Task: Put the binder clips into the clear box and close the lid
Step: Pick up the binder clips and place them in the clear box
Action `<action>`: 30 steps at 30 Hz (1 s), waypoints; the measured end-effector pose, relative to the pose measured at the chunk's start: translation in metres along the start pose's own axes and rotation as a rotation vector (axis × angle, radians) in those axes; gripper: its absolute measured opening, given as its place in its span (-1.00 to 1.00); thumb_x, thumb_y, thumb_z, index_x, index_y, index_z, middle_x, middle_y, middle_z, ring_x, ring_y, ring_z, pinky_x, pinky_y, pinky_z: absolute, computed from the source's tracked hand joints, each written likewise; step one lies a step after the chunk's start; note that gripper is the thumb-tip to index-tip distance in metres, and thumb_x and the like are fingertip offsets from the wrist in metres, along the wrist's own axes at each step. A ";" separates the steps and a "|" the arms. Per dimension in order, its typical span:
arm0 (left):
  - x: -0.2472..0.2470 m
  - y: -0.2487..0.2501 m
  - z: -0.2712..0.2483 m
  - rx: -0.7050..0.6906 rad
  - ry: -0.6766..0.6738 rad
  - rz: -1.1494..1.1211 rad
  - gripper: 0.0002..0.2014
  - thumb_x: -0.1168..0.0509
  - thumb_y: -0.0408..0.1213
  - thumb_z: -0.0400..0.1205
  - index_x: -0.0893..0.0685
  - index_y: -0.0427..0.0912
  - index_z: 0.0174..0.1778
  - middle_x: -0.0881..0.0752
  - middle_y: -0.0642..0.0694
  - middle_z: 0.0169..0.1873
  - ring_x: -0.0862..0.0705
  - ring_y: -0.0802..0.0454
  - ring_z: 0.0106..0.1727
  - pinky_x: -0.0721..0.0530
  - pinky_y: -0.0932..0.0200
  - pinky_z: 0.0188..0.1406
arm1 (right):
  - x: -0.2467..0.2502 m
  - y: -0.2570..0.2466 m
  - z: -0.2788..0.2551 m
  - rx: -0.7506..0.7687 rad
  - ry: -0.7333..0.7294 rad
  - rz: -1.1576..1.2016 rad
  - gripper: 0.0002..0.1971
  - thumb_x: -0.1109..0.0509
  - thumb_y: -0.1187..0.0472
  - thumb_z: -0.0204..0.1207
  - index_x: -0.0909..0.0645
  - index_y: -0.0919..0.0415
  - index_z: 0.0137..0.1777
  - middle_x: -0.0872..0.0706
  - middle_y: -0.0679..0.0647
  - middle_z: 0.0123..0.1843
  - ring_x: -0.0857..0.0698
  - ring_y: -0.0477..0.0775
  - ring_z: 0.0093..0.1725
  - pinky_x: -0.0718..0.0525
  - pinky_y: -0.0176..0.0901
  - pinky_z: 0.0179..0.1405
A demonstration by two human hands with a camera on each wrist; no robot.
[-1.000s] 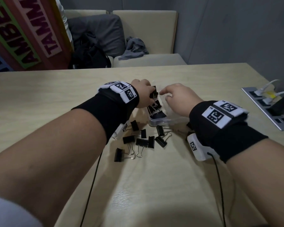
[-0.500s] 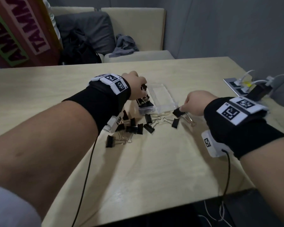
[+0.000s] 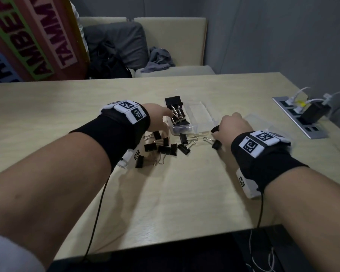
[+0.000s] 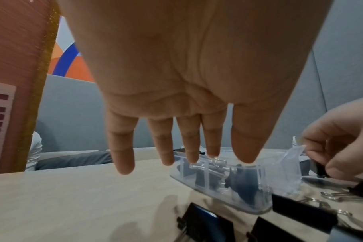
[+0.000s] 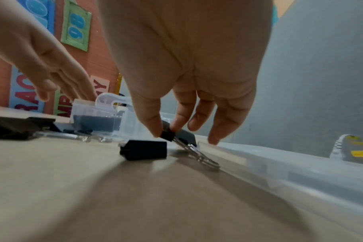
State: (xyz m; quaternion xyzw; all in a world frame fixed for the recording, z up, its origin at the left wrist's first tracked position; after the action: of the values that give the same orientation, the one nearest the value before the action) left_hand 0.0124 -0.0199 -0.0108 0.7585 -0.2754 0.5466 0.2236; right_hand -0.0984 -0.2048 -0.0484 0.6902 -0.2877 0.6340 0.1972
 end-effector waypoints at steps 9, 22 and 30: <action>0.004 -0.001 0.005 -0.012 0.013 0.007 -0.54 -0.23 -0.11 0.68 -0.47 0.03 0.53 -0.50 -0.09 0.51 -0.51 -0.12 0.48 -0.47 0.02 0.39 | 0.004 0.000 -0.004 -0.003 -0.043 -0.044 -0.64 -0.38 0.05 0.49 -0.57 0.16 0.24 -0.71 0.17 0.14 -0.61 0.29 0.24 -0.45 0.00 0.06; 0.012 -0.021 0.029 0.056 0.123 -0.051 -0.48 -0.26 -0.15 0.64 -0.38 0.03 0.56 -0.50 -0.16 0.46 -0.60 -0.19 0.35 -0.55 0.04 0.20 | 0.047 -0.044 -0.015 0.468 0.234 0.241 -0.66 -0.40 0.22 0.45 -0.51 -0.02 0.21 -0.68 -0.05 0.24 -0.61 0.11 0.27 -0.38 0.10 0.29; 0.008 -0.029 0.041 0.033 0.127 -0.066 -0.43 -0.27 -0.16 0.63 -0.33 0.08 0.59 -0.44 -0.15 0.50 -0.58 -0.19 0.37 -0.57 0.00 0.24 | 0.025 -0.069 -0.002 0.630 -0.042 0.072 -0.75 -0.35 0.38 0.47 -0.61 0.03 0.04 -0.69 0.01 0.13 -0.65 0.15 0.03 -0.64 -0.06 -0.03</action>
State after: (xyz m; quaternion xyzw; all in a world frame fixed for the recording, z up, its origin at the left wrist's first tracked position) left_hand 0.0627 -0.0257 -0.0164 0.7346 -0.2263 0.5905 0.2460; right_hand -0.0542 -0.1551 -0.0172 0.7196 -0.1055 0.6841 -0.0550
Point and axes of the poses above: each hand's wrist, its own z-axis towards the middle knuckle, its own x-axis out of the back of the hand, y = z × x, the point moved 1 cm from there along z, towards the middle knuckle
